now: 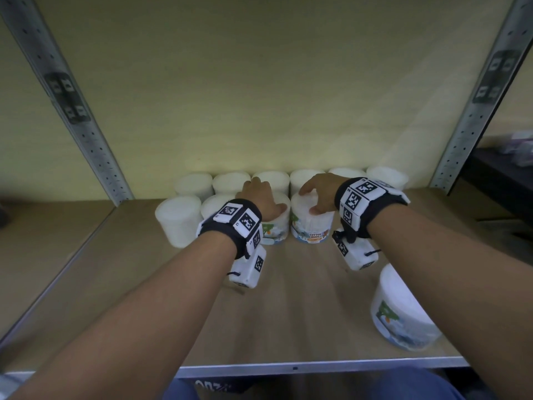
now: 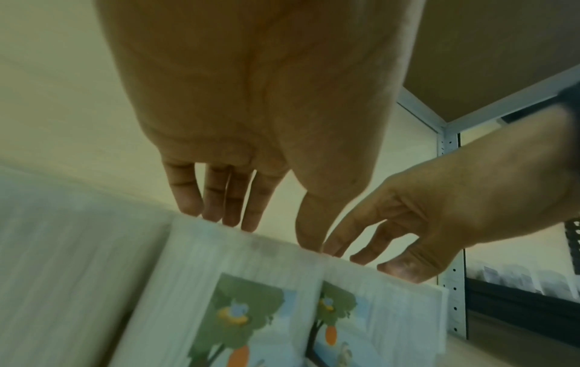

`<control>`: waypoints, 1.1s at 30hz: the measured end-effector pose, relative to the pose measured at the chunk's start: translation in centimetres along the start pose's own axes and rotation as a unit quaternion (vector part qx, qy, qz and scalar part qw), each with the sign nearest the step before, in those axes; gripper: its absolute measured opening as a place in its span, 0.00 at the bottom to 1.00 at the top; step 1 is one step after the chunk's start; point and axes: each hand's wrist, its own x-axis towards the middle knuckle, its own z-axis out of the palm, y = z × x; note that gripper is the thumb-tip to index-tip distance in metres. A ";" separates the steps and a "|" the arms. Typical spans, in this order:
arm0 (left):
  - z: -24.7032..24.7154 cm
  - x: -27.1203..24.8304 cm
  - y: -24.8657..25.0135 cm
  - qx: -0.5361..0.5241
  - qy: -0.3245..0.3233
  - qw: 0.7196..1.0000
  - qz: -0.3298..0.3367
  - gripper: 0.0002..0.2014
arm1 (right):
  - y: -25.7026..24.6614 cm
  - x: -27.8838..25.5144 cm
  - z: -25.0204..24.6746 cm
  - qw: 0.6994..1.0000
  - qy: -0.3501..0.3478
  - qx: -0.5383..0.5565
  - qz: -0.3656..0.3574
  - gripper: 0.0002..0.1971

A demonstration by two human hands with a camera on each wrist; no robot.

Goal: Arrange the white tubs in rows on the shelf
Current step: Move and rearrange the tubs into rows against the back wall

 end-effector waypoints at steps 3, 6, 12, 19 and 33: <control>-0.3 0.1 0.0 -0.001 -0.012 1.000 0.009 0.32 | 0.0 0.0 0.0 1.000 0.002 -0.001 -0.001 0.30; -0.8 -0.1 -0.1 -0.010 -0.031 0.999 0.033 0.31 | -0.1 0.0 -0.1 1.000 -0.003 -0.003 -0.002 0.31; -1.4 -0.2 -0.5 -0.042 -0.084 0.993 0.067 0.28 | -0.2 -0.1 0.0 1.000 0.000 -0.004 0.002 0.31; -0.4 -0.2 -0.1 -0.079 0.030 0.996 0.014 0.27 | -0.1 -0.3 -0.2 1.000 -0.002 0.005 0.002 0.30; -0.5 -0.5 -1.1 -0.072 -0.018 0.995 0.064 0.27 | -0.2 -0.3 0.0 1.000 0.003 -0.003 -0.002 0.30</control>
